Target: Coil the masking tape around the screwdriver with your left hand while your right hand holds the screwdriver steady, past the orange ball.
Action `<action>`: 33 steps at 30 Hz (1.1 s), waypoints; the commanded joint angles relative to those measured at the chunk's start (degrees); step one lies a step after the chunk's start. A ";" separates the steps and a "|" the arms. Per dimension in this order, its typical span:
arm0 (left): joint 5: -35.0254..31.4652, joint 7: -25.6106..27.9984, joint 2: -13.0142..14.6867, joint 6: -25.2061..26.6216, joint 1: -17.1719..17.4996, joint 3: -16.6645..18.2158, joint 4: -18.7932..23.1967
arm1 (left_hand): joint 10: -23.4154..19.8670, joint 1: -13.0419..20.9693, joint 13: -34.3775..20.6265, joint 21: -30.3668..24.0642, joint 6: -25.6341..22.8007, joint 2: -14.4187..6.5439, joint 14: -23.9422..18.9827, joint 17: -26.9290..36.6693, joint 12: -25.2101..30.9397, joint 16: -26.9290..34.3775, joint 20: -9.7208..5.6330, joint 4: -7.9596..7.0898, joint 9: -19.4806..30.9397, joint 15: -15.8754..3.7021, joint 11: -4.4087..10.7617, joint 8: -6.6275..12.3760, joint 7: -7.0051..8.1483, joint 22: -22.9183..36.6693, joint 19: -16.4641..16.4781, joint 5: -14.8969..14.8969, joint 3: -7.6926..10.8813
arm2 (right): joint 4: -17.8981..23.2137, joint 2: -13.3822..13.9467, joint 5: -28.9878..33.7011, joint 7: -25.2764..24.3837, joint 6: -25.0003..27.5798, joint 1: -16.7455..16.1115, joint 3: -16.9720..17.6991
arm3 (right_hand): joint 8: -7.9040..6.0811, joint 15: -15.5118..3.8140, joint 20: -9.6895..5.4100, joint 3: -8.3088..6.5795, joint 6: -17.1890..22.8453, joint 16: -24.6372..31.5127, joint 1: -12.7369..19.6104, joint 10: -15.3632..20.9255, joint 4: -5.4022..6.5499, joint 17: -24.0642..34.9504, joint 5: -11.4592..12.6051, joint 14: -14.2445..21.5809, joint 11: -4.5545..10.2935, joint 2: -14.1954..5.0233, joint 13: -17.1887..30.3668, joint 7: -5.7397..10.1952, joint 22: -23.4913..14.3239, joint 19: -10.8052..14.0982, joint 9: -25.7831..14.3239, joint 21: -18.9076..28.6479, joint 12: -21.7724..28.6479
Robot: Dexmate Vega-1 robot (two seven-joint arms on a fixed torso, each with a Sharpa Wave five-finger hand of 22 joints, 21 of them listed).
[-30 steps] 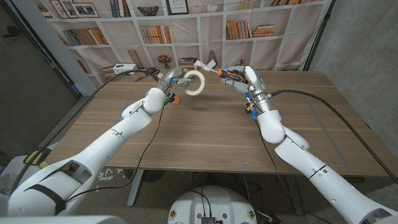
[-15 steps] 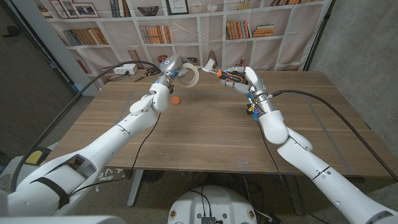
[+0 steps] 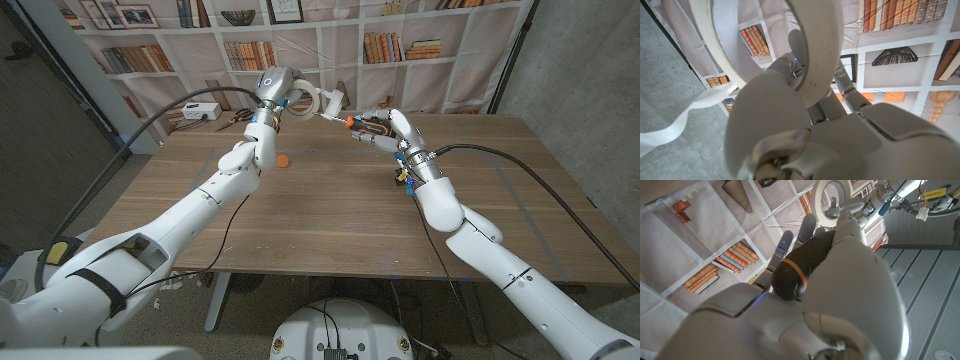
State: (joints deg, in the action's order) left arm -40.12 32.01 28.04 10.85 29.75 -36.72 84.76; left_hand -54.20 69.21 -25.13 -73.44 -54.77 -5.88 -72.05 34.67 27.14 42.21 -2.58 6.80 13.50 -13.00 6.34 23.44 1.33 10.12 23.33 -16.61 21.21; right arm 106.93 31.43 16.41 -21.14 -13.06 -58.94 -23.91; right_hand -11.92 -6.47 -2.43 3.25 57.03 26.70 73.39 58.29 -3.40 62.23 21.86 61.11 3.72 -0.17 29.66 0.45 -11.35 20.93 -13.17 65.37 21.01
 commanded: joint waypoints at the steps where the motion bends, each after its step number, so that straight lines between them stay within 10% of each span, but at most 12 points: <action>1: 4.85 0.63 -1.73 -2.86 -1.63 1.64 0.13 | -2.87 0.37 -1.31 0.23 -0.52 0.62 -0.49 0.53 -0.05 0.42 -0.93 -0.04 0.18 -0.04 1.97 -0.20 -0.21 0.18 0.46 -0.64 -0.20 | 0.22 0.23 2.04 0.45 2.02 0.46 -0.84 | -0.55 -6.65 -8.91 0.02 5.58 -0.07 8.65 1.91 0.12 0.20 0.34 4.63 1.14 -8.89 0.13 5.33 -0.03 -0.23 -0.22 0.24 0.32; 18: 20.97 -10.53 -3.06 -8.10 1.70 8.43 8.85 | -3.04 0.44 -1.78 0.58 -0.83 0.65 -0.47 1.76 -0.35 0.44 -0.94 -0.13 0.11 0.00 2.24 -0.61 -0.13 0.15 0.78 -1.28 -0.51 | -2.13 -1.24 8.58 -1.68 9.64 1.63 -3.86 | -0.57 -6.65 -8.90 0.25 5.69 -0.38 8.86 2.00 0.26 0.39 0.42 4.79 1.11 -8.96 0.19 5.22 0.02 -0.44 -0.25 0.61 0.11; 33: 35.80 -22.91 -2.01 -7.34 7.68 14.40 19.32 | -3.05 0.67 -2.10 0.70 -0.61 0.53 -0.51 2.58 -0.61 0.45 -0.97 -0.11 0.12 0.00 2.29 -1.02 -0.45 0.19 1.08 -1.65 -0.65 | -7.02 -8.37 10.19 -12.53 19.93 2.59 -4.43 | -0.71 -6.67 -8.82 0.39 6.12 -0.42 9.16 2.69 0.36 0.64 0.48 5.44 1.17 -9.08 -0.18 4.66 0.04 -0.45 -0.27 1.05 -0.13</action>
State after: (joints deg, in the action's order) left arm -13.35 16.85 25.14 3.30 33.63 -26.14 97.09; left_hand -54.74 69.44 -25.13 -72.79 -55.07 -5.65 -72.05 37.03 26.30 42.20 -2.67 6.80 13.50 -12.99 6.67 22.56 1.01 10.14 23.84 -17.83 20.74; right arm 103.25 27.51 25.88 -27.18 0.75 -57.23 -27.76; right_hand -12.32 -6.79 -2.62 3.57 57.37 26.16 73.45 59.10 -3.25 62.66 21.86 61.64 3.89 -0.12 29.57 0.52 -11.19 20.74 -13.19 66.12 20.57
